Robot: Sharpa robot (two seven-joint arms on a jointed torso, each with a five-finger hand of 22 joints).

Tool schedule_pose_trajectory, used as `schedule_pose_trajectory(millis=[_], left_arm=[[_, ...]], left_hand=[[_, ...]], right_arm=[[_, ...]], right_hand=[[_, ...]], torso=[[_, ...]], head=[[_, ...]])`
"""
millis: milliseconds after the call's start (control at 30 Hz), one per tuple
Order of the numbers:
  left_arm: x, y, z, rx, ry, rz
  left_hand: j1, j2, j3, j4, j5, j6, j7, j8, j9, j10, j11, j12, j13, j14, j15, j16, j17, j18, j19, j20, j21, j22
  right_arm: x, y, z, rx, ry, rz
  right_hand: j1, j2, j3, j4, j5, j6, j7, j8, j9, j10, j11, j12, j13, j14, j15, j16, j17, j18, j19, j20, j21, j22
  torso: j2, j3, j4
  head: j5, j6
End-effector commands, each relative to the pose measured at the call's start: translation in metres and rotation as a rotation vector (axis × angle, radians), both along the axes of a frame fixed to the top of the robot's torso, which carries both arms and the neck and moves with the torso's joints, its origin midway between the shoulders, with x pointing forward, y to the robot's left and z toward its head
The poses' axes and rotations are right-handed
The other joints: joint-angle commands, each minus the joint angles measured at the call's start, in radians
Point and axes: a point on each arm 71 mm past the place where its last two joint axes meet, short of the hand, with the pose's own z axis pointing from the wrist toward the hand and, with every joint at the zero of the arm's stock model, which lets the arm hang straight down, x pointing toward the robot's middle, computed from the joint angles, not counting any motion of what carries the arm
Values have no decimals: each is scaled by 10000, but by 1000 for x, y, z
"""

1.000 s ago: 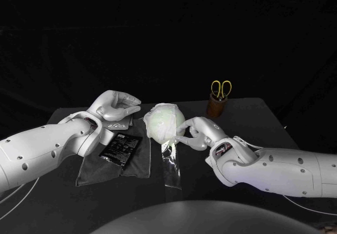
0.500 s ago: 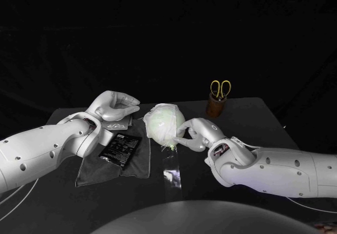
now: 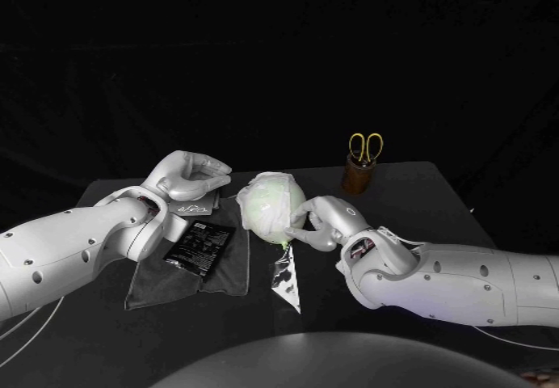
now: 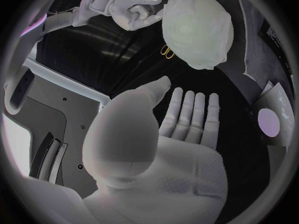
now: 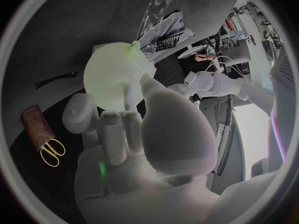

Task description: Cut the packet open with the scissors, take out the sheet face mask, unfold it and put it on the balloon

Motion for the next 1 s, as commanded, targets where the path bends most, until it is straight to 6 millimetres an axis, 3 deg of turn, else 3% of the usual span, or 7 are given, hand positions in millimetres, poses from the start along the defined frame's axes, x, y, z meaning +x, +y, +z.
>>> schedule_pose_trajectory(millis=[33,367,767,1000], left_arm=[[0,-1,1,-119,47,20],[-1,-1,1,-317,179,101],[-1,0,0,-473,355,210],[-1,0,0,-527,407,243]], left_hand=[[109,-28,-34,1,-26,71,28,33,-16,60,18,-57,4,42,5,-4,-16,-153,58,-2,-35,-13],[103,-16,-35,14,-25,84,41,38,-20,84,12,-72,5,59,0,0,-26,-152,76,-3,-55,-38],[104,-8,-34,20,-25,90,47,40,-24,101,9,-83,5,72,-4,4,-32,-150,91,-4,-69,-56],[111,8,-25,24,-25,92,50,39,-28,109,9,-98,3,79,-6,4,-40,-149,104,-5,-81,-72]], right_arm=[[1,2,0,-119,-180,56],[3,3,0,-119,-386,-1],[5,2,3,12,-768,-102],[5,4,7,259,-1069,75]], right_hand=[[-40,72,6,73,-42,79,-33,68,9,1059,-92,35,2635,1026,-88,70,2627,124,26,-28,13,21],[238,221,96,62,-33,269,-140,188,72,1059,-185,35,2635,1026,-164,70,2627,113,85,-90,36,81],[1084,543,744,-305,-77,987,-603,562,259,1059,-591,35,2635,1026,-504,70,2627,53,326,-378,229,376],[1252,513,1123,-467,-78,1138,-771,688,360,1059,-746,35,2635,1026,-649,70,2627,22,423,-523,318,511]], torso=[[3,-1,-2],[-3,-4,1],[-2,-1,-6],[-10,1,-5]], head=[[1,2],[-41,2],[-67,2],[-81,2]])
